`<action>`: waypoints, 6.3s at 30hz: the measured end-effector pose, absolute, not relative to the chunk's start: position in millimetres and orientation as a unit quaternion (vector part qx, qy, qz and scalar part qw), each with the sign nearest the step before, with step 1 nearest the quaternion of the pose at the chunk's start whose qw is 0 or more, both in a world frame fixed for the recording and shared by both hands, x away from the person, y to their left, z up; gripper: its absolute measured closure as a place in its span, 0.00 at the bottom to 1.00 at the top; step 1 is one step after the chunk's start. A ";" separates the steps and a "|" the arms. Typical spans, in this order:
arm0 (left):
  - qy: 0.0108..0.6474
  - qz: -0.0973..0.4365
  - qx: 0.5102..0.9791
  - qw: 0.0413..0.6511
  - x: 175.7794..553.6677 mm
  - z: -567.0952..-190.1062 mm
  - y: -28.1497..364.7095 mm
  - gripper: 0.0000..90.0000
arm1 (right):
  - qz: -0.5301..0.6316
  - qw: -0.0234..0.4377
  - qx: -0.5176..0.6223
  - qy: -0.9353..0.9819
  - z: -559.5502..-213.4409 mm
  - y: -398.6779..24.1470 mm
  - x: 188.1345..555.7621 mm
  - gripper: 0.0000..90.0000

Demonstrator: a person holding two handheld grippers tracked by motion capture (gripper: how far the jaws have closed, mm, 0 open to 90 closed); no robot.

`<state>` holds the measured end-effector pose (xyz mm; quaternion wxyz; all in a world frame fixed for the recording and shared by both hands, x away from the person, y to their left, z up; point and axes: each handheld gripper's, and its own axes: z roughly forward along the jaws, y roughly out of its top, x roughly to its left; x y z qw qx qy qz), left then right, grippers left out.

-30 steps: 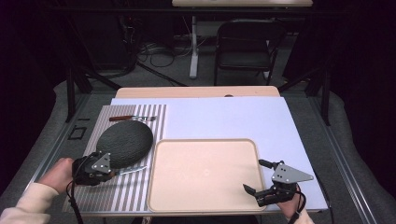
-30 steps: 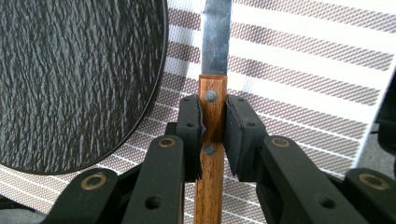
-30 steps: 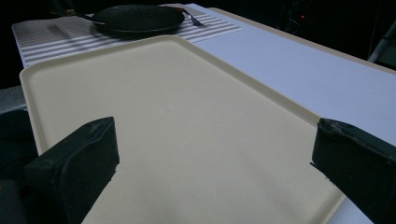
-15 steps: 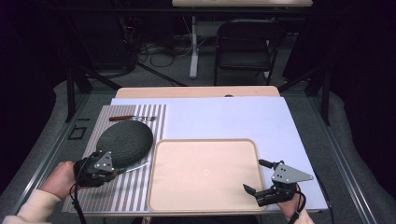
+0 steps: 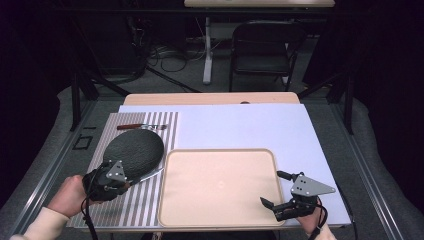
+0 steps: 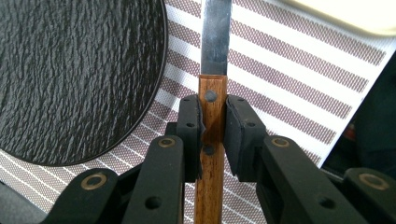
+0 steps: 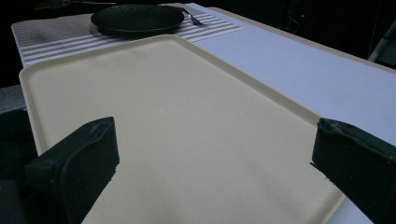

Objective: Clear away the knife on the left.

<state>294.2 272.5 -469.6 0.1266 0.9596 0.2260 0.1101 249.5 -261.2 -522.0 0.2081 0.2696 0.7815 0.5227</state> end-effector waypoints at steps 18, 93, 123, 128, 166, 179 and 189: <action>0.273 0.104 0.947 0.130 294.4 -460.1 252.8 0.85 | 0.523 0.208 0.271 0.781 -521.9 -261.3 249.5 0.00; 0.338 0.036 0.927 0.156 317.5 -471.1 188.0 0.85 | 0.521 0.208 0.273 0.781 -522.0 -262.0 250.0 0.00; 0.338 0.012 0.930 0.147 336.7 -486.3 155.4 0.85 | 0.523 0.208 0.270 0.782 -521.6 -261.9 250.5 0.00; 0.340 0.006 0.928 0.152 339.0 -489.5 151.0 0.85 | 0.523 0.208 0.270 0.782 -521.6 -261.9 250.4 0.00; 0.337 -0.020 0.927 0.161 343.5 -517.7 122.9 0.85 | 0.524 0.206 0.268 0.782 -521.5 -261.9 250.8 0.00; 0.321 0.006 0.933 0.163 334.1 -520.3 121.5 0.66 | 0.525 0.207 0.268 0.781 -521.5 -262.1 250.6 0.00; 0.290 0.033 0.930 0.222 331.0 -512.8 126.8 0.49 | 0.525 0.206 0.268 0.781 -521.5 -261.8 250.8 0.00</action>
